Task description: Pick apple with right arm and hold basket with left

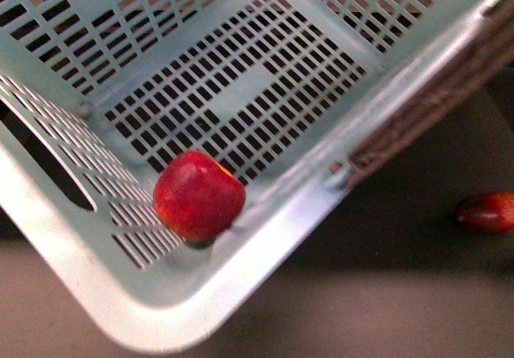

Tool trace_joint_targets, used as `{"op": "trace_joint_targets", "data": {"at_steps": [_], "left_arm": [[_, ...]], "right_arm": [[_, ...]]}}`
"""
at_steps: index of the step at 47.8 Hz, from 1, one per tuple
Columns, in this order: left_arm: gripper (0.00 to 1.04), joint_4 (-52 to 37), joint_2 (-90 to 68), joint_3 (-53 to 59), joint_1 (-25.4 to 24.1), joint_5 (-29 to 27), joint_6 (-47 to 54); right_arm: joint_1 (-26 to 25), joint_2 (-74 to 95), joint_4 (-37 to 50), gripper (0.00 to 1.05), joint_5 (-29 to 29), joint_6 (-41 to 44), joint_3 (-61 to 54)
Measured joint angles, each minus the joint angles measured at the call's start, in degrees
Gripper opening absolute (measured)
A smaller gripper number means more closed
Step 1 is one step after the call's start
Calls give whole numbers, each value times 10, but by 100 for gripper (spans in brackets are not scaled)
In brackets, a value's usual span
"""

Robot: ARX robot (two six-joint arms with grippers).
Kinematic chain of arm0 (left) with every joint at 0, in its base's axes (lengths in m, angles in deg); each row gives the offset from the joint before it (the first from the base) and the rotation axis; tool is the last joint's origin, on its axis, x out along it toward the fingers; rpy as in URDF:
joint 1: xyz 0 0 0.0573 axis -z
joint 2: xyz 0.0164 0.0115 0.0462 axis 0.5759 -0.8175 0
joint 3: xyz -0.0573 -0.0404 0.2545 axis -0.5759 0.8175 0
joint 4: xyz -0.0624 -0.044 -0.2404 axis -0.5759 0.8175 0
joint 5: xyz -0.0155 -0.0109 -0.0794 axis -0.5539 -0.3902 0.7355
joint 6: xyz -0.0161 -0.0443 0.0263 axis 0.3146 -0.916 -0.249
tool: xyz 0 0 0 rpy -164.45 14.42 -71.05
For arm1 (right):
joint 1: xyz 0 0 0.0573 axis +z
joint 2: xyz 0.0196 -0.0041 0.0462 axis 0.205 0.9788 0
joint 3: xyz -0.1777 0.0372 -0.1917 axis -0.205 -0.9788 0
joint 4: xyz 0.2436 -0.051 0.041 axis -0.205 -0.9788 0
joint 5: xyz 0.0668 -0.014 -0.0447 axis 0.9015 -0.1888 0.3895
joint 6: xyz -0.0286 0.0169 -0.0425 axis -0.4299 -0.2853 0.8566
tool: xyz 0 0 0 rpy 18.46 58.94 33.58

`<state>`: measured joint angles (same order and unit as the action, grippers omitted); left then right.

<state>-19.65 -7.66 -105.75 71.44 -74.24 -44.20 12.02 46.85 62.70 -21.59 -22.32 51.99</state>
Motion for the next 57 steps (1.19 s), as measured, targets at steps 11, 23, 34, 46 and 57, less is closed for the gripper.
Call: {"op": "trace_joint_targets", "data": {"at_steps": [11,23,34,46,57], "left_arm": [[7,6,-24,9,-86,0,-52],[7,-12,-59,32,-193,-40,-113],[7,-27,-84,63,-229,-14,-122],[7,-63,-93,117,-261,-42,-166],[7,-66,-134,132,-270,-51,-188]], "right_arm": [[0,0,0,96,-1,0,0],[0,0,0,96,0,0,0],[0,0,0,96,-1,0,0],[0,0,0,96,-1,0,0],[0,0,0,96,-1,0,0]]}}
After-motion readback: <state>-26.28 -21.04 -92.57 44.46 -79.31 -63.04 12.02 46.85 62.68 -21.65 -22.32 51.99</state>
